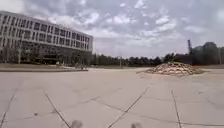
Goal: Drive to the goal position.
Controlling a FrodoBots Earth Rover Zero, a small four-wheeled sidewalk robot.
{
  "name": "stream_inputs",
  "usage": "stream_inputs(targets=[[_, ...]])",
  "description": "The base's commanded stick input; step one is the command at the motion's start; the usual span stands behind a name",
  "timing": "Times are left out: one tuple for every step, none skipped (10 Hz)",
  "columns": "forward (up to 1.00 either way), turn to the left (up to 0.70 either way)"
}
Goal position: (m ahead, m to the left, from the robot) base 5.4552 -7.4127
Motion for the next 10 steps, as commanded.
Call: stream_inputs(targets=[[0.0,-0.7],[0.0,-0.7],[0.0,-0.7],[0.0,-0.7],[0.0,-0.7],[0.0,-0.7],[0.0,-0.7],[0.0,-0.7],[0.0,-0.7],[0.0,-0.7]])
